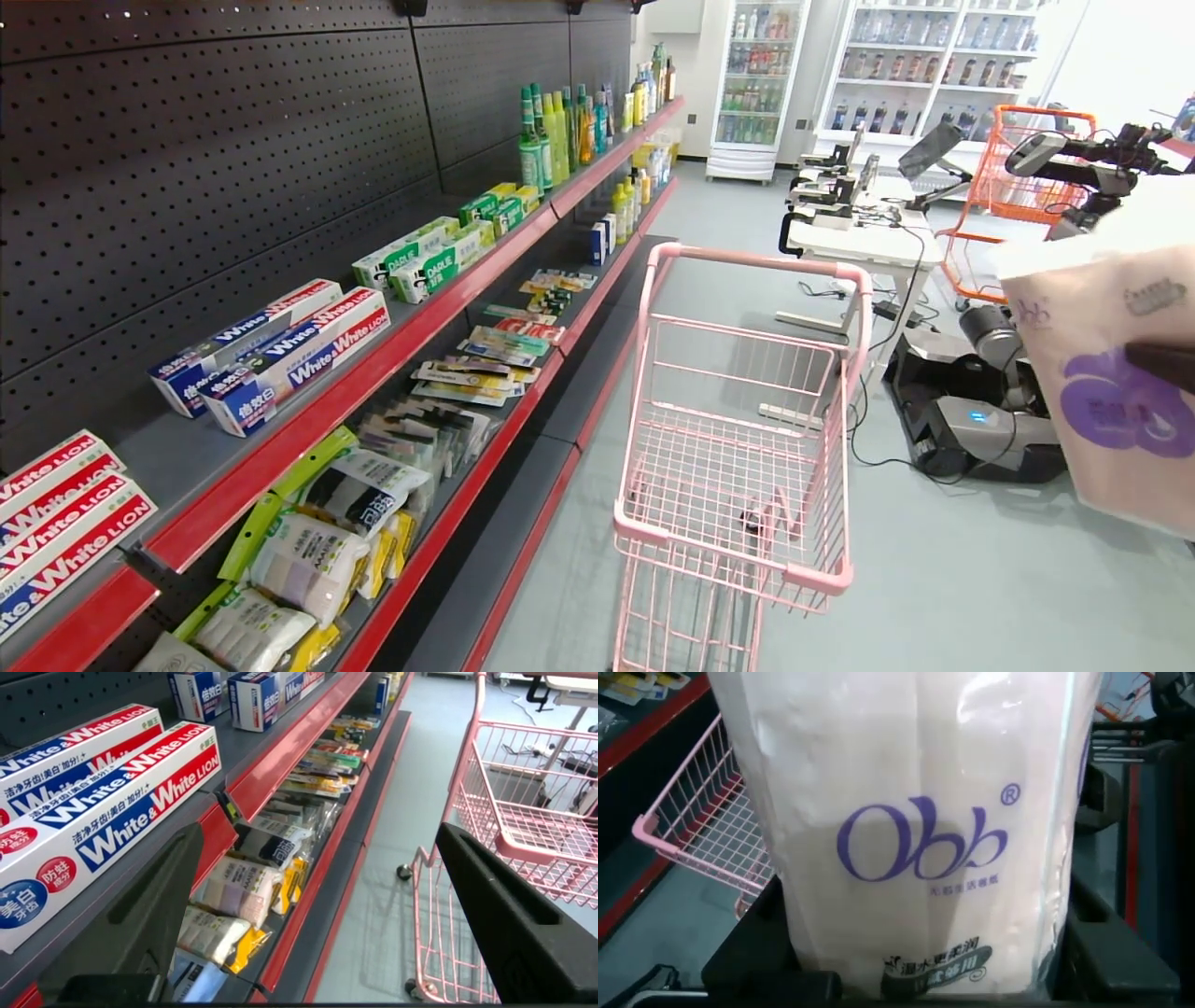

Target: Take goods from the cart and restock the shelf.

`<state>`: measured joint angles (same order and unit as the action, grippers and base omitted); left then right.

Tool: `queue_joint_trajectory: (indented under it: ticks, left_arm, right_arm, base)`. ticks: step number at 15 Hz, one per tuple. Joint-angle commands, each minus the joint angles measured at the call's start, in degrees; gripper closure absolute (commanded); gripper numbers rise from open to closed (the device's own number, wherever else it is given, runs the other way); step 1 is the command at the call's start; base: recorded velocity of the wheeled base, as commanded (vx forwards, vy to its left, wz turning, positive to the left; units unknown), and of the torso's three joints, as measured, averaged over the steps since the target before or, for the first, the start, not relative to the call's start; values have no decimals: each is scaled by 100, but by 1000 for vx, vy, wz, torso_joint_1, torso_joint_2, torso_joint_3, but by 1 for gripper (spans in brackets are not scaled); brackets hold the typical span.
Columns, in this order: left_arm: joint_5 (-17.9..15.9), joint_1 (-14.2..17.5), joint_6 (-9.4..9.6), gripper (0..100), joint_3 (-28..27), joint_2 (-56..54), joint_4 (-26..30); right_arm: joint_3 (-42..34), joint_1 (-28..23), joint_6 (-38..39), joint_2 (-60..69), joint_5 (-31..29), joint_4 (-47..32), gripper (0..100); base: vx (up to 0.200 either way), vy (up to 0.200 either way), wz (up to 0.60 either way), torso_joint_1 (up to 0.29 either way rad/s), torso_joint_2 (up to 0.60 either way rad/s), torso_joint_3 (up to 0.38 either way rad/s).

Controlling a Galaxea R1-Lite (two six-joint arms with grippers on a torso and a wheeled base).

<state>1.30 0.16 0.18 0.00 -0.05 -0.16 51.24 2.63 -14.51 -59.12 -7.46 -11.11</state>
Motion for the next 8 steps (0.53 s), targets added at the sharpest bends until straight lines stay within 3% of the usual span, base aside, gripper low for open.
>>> queue_joint_trajectory:
  ticks: [1, 5, 8]
  left_arm:
    - [1, 2, -1, 0, 0, 5, -2]
    - [1, 2, -1, 0, 0, 5, -2]
    - [1, 2, -1, 0, 0, 5, -2]
  right_arm:
    - [-843, -378, -263, 1421, 104, -6, 100]
    - [-966, -632, -272, 1448, 104, -6, 100]
    - [-1098, -676, -281, 1571, 96, -6, 100]
  base:
    - [0, 0, 0, 0, 0, 0]
    - [0, 0, 0, 0, 0, 0]
    - [0, 0, 0, 124, -235, -128]
